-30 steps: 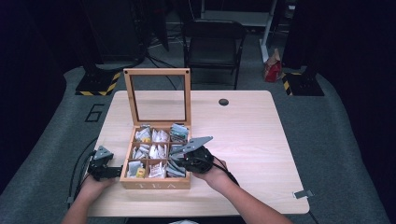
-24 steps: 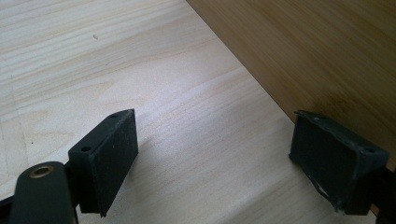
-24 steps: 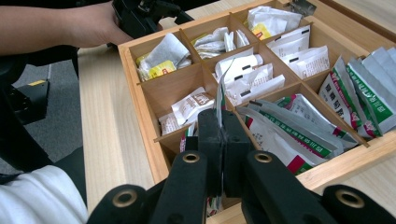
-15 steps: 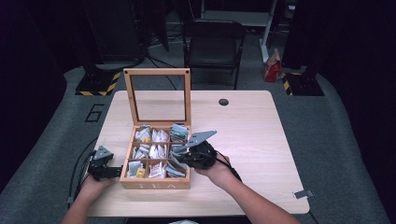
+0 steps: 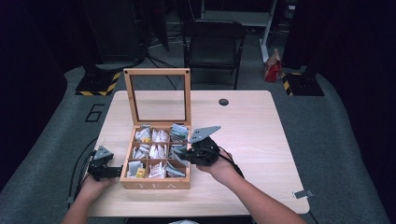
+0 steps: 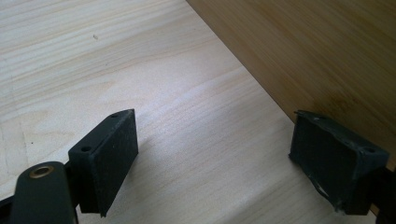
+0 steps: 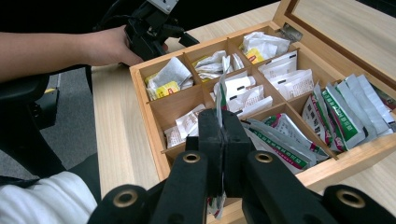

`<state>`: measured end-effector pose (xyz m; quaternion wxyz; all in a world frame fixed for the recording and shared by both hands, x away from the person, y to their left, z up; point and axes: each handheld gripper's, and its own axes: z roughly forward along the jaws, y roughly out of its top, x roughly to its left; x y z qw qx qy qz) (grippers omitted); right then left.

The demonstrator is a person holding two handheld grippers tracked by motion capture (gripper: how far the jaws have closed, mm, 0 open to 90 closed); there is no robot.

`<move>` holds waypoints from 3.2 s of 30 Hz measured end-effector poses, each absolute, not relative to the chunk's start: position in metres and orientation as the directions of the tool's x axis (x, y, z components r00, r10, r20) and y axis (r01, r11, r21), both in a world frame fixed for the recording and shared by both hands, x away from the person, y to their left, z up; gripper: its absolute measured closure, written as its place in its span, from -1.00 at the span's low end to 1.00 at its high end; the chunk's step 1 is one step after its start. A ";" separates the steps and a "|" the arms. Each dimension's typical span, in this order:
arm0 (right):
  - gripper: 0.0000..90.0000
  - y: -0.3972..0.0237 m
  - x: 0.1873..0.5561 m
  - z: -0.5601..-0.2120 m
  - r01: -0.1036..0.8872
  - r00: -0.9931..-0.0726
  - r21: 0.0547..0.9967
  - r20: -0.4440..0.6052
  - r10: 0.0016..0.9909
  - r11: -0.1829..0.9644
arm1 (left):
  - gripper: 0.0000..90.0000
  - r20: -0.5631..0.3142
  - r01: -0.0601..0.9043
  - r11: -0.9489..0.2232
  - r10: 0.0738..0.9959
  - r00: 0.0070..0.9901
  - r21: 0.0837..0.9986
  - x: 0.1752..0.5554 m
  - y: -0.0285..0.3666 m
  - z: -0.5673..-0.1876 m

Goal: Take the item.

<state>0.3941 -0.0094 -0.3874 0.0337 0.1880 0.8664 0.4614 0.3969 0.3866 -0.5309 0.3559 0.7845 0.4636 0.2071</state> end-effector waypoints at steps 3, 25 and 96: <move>0.98 -0.012 0.396 -0.386 0.292 -0.928 0.817 0.116 0.355 0.497 | -0.67 -0.001 0.579 -0.321 0.874 0.485 0.750 0.397 0.387 -0.531; 0.99 -0.030 0.404 -0.380 0.299 -0.912 0.816 0.094 0.398 0.494 | -0.67 0.001 0.578 -0.322 0.874 0.486 0.750 0.397 0.387 -0.531; 0.99 -0.137 0.425 -0.375 0.386 -0.779 0.823 0.049 0.625 0.417 | -0.67 -0.004 0.580 -0.317 0.875 0.485 0.750 0.397 0.387 -0.531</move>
